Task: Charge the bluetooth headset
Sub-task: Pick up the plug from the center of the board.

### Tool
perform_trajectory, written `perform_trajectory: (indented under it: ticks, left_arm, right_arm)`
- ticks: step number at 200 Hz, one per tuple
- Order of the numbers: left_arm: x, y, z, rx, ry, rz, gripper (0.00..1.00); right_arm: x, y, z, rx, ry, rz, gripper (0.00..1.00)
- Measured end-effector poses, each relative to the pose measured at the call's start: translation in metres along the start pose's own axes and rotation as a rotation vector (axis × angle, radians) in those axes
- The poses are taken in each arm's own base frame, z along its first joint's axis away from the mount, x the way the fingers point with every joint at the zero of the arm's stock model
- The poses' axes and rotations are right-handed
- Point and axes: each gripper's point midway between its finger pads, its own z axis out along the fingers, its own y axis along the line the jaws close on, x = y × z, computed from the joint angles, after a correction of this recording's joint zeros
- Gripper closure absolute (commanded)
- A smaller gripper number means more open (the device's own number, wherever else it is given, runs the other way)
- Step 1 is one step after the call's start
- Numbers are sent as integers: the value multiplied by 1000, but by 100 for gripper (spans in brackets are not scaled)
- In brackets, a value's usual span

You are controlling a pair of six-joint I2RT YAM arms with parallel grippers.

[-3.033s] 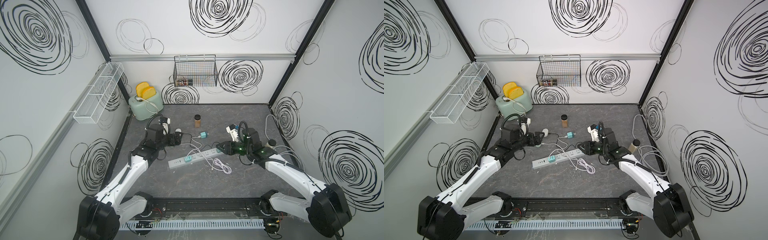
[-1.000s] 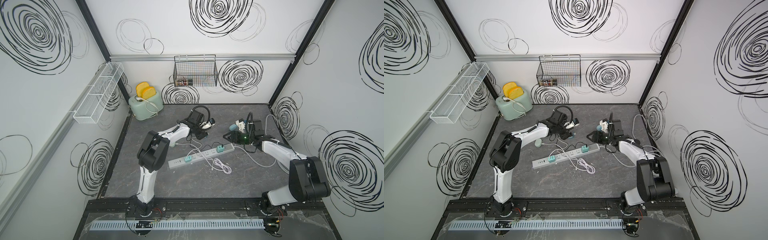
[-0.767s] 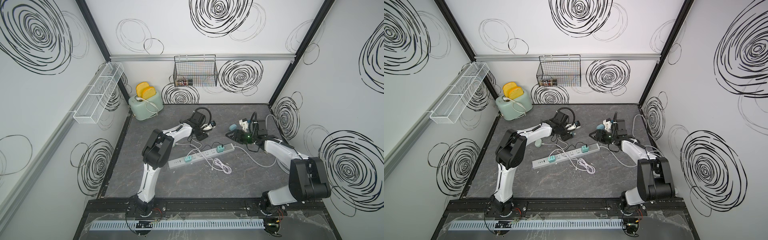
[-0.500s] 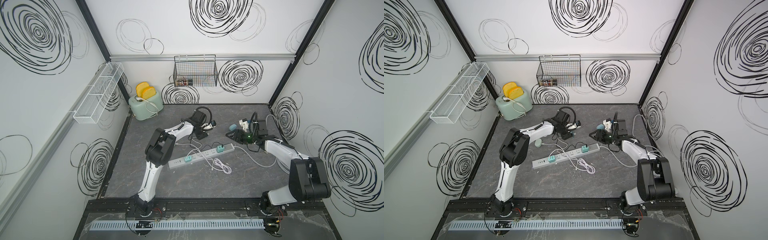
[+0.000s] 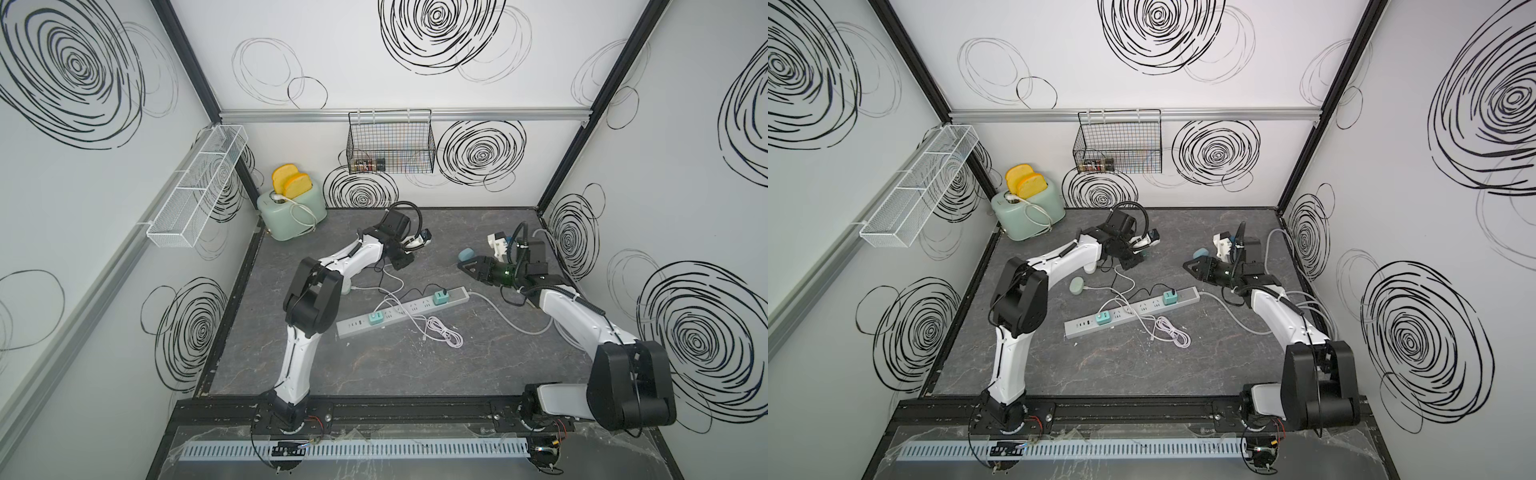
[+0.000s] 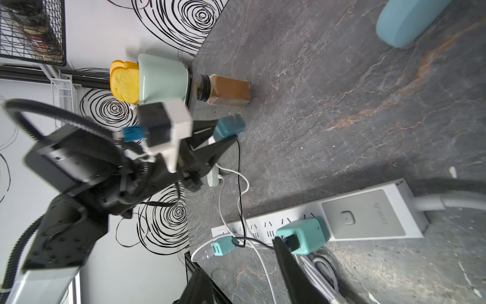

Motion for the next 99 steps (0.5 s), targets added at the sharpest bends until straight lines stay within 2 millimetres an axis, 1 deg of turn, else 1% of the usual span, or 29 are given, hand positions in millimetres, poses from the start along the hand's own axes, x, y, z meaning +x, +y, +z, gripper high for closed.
perform_trajectory:
  ticks: [17,39,57,59,61,79,93,99]
  left_arm:
    - [-39,17,-53,-81,-116,-29,95]
    - [-92,35,-136,-211,-300,-48,95]
    - [-123,44,-195,-300,-440,-82,95]
    - [-127,45,-201,-309,-459,-89,99]
    - [-129,46,-207,-317,-475,-95,100]
    - [-148,52,-249,-372,-608,-152,100]
    - [-156,56,-271,-401,-683,-202,100]
    - [-159,57,-277,-411,-706,-219,100]
  right_arm:
    - [1,6,-4,-9,-11,-17,52]
    - [1,16,-9,-26,-29,-54,51]
    - [-1,27,-12,-49,-47,-95,51]
    - [-1,28,-13,-52,-50,-101,51]
    - [-2,29,-13,-54,-53,-106,51]
    - [-5,41,-18,-77,-79,-154,52]
    - [-9,52,-24,-98,-106,-195,52]
    - [-10,57,-27,-106,-118,-212,52]
